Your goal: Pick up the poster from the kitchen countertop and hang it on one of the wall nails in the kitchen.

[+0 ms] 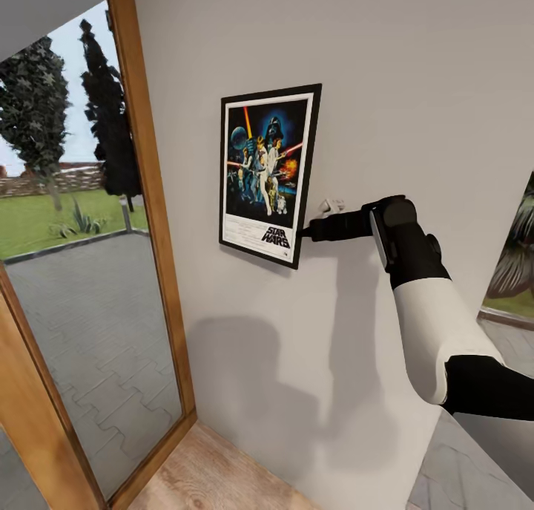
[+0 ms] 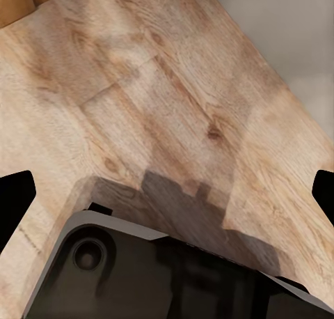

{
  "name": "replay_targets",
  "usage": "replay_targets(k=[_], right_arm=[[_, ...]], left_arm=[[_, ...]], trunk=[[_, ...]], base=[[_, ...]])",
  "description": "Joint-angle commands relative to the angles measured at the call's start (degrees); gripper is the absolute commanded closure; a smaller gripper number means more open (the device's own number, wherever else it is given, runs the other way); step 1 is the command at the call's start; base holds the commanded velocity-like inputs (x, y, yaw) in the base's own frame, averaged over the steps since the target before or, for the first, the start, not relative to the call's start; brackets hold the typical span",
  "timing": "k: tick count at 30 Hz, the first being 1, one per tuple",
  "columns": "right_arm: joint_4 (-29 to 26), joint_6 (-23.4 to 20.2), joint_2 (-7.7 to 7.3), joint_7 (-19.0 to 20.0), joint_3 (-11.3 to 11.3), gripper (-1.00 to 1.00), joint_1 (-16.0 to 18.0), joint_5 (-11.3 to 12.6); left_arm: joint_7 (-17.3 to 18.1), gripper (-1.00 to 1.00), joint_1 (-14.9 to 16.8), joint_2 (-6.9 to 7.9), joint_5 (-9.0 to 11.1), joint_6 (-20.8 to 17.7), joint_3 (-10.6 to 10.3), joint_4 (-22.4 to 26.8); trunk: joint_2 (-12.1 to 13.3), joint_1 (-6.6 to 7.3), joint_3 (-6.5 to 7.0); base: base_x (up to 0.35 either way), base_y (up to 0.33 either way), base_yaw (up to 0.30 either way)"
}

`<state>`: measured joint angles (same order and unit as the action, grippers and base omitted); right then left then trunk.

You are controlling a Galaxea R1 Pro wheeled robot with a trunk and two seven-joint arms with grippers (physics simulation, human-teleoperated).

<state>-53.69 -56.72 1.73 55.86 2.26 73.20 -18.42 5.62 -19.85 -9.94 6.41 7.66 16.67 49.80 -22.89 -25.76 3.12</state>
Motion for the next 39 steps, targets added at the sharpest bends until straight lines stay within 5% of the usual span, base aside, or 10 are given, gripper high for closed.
replay_targets(k=[1, 39], right_arm=[[0.0, -0.3, 0.07, 0.5, 0.2, 1.00, 0.0, -0.5], [0.9, -0.3, 0.12, 0.3, -0.4, 1.00, 0.0, -0.8]], left_arm=[[0.6, -1.00, 0.0, -0.06, 0.6, 0.0, 0.2, 0.0], [0.6, -1.00, 0.0, -0.06, 0.7, 0.2, 0.3, -0.3]], trunk=[[0.0, -0.02, -0.01], [0.0, -0.02, -0.01]], base=[[0.000, 0.000, 0.000], [0.000, 0.000, 0.000]])
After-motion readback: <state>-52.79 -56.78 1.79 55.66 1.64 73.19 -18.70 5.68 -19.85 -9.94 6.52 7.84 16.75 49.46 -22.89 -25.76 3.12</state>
